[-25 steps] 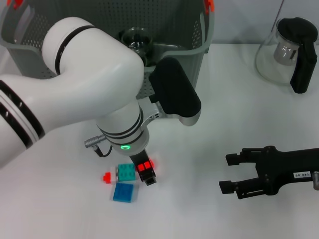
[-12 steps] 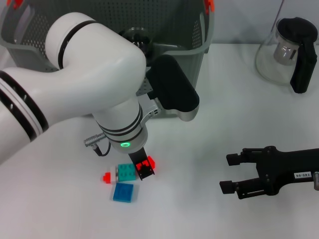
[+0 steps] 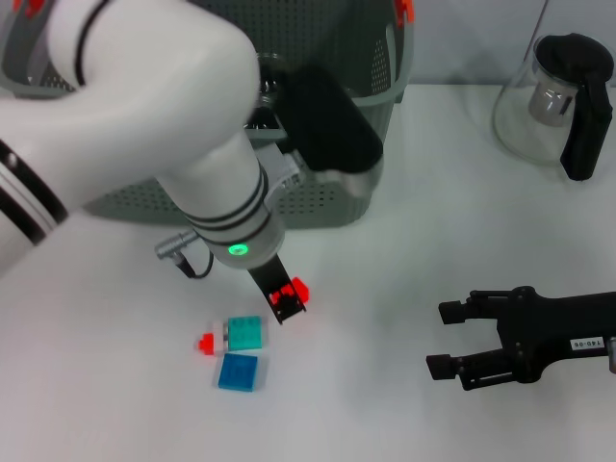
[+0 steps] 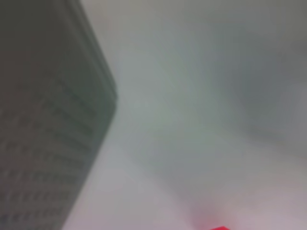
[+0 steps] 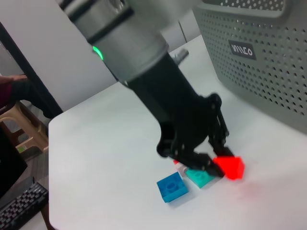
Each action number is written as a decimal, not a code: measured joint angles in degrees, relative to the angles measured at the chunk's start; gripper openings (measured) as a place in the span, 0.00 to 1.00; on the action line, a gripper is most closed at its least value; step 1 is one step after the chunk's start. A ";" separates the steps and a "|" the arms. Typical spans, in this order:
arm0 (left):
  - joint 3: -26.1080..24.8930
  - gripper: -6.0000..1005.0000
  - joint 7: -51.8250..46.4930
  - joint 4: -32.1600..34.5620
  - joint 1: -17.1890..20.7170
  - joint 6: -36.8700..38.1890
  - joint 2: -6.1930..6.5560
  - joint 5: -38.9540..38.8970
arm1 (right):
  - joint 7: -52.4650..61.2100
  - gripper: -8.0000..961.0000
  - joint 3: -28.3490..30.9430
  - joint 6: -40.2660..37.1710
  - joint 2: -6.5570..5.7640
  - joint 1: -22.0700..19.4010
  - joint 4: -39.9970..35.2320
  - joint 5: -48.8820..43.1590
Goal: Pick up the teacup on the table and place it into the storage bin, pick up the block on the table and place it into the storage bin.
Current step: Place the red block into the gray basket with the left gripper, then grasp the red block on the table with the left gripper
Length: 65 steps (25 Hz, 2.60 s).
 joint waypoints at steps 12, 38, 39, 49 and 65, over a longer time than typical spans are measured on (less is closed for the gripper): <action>-35.34 0.21 12.66 18.51 4.21 19.58 0.49 -21.45 | -0.09 0.96 -0.04 -1.13 -0.95 0.19 1.38 0.01; -49.71 0.40 18.32 3.92 -2.33 -10.28 7.03 -16.75 | 0.62 0.96 -0.44 -1.24 -0.70 1.23 1.50 -0.01; -49.71 0.43 18.32 3.92 -2.33 -10.28 7.03 -16.75 | 0.62 0.96 -0.44 -1.19 -0.71 1.23 1.50 0.00; -47.83 0.82 12.78 24.46 3.92 19.05 3.54 -13.79 | 0.63 0.96 0.01 -0.41 -0.57 1.29 1.58 0.00; -34.26 0.86 -1.73 24.87 16.33 28.24 -0.23 -10.94 | 1.57 0.96 0.00 -0.08 -0.98 2.17 1.67 0.00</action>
